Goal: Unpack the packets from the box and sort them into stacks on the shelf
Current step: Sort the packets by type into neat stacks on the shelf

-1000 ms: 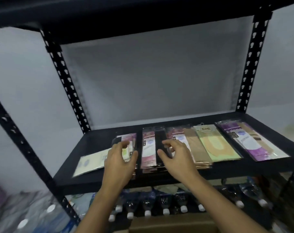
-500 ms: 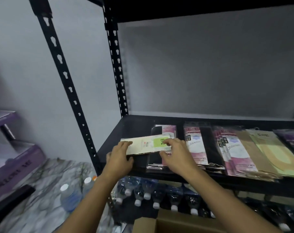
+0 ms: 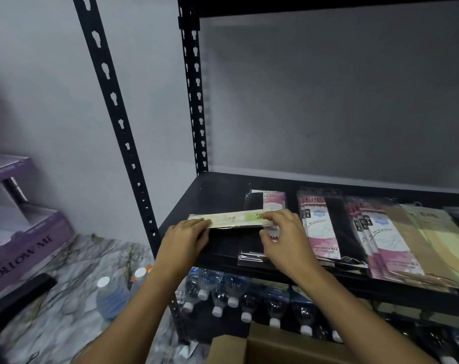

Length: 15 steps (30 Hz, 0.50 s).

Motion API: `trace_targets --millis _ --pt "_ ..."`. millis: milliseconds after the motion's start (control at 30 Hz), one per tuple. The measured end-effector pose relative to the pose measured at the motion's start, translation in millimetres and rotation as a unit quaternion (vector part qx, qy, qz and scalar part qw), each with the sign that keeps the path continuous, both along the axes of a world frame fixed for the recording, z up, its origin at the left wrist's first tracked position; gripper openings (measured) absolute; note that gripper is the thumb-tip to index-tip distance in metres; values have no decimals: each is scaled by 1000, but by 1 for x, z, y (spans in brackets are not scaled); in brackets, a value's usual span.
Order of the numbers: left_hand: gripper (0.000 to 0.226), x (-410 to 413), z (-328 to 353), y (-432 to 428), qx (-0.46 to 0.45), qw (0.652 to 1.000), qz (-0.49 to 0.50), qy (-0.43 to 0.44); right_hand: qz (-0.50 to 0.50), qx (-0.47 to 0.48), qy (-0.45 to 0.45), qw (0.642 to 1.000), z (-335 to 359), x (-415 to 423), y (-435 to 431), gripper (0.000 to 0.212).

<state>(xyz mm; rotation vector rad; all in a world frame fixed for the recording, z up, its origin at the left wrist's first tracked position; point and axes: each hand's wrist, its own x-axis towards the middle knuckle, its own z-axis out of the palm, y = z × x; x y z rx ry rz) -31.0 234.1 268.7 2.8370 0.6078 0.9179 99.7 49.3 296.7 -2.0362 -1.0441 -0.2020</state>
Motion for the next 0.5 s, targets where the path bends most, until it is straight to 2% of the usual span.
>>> trace_targets --millis 133,200,233,300,367,433,500 --pt "15 -11 19 -13 17 993 11 -118 12 145 -7 989 9 -13 -9 29" --pt "16 -16 26 -22 -25 986 33 -161 6 206 -20 978 15 -19 -12 36" --pt "18 -19 29 -27 -75 977 45 -195 -1 232 -16 973 18 -21 -12 39" --pt "19 -22 34 -35 -205 942 52 -261 -3 252 36 967 23 -24 -12 43" --pt "15 -23 38 -43 -330 898 30 -290 15 224 136 965 27 -28 -7 45" --pt "15 -23 38 -52 -456 836 0 -306 35 189 217 957 29 -30 -3 46" --pt "16 -23 35 -59 -534 785 -12 -312 49 169 270 947 29 -32 2 39"
